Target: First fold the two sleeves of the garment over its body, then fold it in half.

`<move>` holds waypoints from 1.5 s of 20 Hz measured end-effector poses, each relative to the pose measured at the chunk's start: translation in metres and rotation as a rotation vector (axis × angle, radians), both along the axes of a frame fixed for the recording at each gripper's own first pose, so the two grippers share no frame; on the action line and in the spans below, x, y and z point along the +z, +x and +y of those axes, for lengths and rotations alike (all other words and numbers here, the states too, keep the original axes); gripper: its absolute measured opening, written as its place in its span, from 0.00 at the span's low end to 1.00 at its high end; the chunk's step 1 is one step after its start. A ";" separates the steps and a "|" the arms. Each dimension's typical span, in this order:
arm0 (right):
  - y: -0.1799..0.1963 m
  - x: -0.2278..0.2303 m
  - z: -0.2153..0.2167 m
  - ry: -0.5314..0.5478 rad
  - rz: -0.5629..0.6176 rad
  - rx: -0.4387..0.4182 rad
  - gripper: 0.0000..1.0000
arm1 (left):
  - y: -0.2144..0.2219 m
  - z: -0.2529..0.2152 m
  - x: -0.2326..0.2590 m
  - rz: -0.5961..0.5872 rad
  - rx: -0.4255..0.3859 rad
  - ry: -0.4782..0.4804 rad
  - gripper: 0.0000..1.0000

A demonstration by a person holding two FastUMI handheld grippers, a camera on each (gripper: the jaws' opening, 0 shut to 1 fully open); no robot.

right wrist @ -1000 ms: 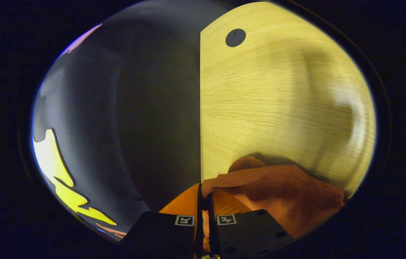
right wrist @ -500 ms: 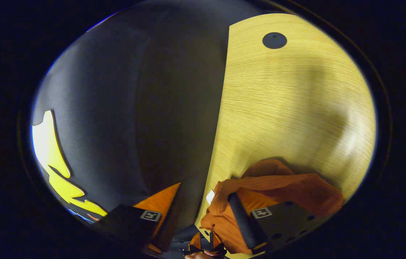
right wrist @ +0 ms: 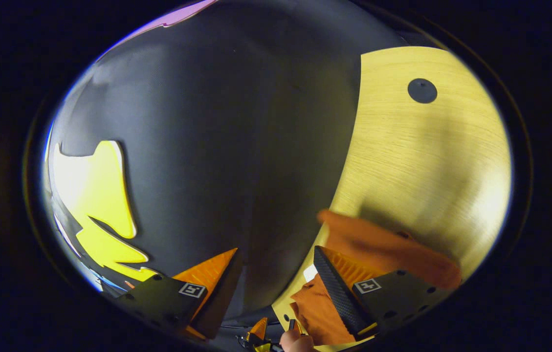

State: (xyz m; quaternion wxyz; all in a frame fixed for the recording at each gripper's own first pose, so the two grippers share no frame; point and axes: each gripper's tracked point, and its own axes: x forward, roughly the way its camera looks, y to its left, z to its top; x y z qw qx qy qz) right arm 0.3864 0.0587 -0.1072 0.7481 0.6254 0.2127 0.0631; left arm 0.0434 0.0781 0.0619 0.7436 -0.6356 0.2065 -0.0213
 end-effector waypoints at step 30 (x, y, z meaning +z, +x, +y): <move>-0.379 0.101 -0.075 -1.345 -0.353 -0.112 0.96 | -0.342 0.021 0.201 -0.293 -0.018 1.274 0.98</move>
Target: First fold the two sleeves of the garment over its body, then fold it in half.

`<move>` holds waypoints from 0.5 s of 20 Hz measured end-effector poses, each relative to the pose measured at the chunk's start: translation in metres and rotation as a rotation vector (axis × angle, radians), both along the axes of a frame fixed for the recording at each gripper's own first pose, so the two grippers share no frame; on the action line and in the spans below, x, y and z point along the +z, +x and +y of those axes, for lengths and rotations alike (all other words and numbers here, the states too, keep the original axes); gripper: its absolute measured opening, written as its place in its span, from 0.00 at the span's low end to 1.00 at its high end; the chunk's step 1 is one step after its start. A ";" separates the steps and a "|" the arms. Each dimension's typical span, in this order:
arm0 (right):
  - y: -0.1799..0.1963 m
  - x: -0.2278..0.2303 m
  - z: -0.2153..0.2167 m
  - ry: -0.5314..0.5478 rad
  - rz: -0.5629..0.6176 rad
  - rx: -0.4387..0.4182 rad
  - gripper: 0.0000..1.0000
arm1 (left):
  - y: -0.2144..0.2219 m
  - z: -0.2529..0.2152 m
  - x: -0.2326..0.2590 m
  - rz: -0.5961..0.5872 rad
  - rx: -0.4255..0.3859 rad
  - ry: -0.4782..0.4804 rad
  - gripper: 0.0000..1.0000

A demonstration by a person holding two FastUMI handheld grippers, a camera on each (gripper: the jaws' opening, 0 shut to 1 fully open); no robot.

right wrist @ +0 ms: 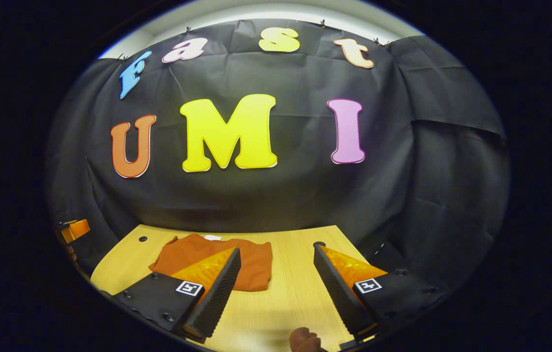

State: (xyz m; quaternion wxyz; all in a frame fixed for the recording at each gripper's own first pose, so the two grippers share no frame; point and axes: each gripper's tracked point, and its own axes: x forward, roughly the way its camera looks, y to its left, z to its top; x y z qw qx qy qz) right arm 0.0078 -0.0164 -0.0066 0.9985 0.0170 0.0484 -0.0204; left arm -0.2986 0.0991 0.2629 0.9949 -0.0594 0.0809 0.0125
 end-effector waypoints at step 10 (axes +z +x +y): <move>0.014 -0.009 0.034 0.003 -0.040 0.050 0.96 | 0.009 -0.051 0.015 -0.082 -0.101 0.042 0.98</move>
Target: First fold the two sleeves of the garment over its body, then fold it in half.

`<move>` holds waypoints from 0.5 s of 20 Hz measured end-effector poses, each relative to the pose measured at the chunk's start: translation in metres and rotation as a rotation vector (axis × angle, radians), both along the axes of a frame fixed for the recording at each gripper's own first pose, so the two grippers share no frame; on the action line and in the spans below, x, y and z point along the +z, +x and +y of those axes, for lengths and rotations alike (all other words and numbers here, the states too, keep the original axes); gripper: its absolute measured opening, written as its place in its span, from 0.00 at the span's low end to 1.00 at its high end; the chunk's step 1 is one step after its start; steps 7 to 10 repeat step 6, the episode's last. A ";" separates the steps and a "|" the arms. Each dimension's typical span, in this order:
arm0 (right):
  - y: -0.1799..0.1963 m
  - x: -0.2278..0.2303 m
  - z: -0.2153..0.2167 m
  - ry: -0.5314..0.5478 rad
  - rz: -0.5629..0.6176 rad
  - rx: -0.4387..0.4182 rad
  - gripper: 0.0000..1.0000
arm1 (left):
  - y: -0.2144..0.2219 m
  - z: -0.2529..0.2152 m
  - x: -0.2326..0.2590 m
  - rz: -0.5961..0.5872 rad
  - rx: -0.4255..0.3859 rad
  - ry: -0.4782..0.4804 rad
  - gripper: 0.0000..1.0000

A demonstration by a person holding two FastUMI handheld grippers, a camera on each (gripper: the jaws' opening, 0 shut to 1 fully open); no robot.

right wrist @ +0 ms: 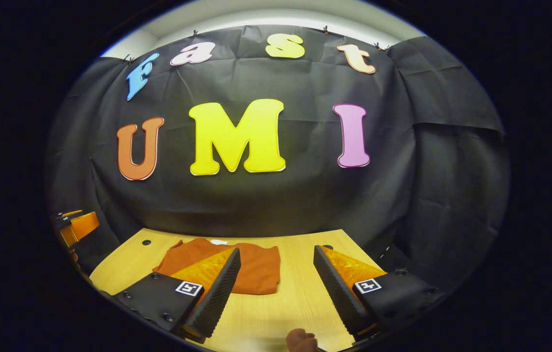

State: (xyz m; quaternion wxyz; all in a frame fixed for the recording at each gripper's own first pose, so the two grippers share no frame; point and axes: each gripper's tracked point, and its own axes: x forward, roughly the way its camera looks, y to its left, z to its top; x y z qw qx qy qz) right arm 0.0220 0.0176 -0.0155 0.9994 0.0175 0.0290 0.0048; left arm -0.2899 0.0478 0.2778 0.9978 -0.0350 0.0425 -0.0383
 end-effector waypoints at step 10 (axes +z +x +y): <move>0.006 0.006 0.005 -0.013 -0.021 0.032 0.96 | 0.006 -0.002 -0.003 0.018 0.010 -0.014 0.98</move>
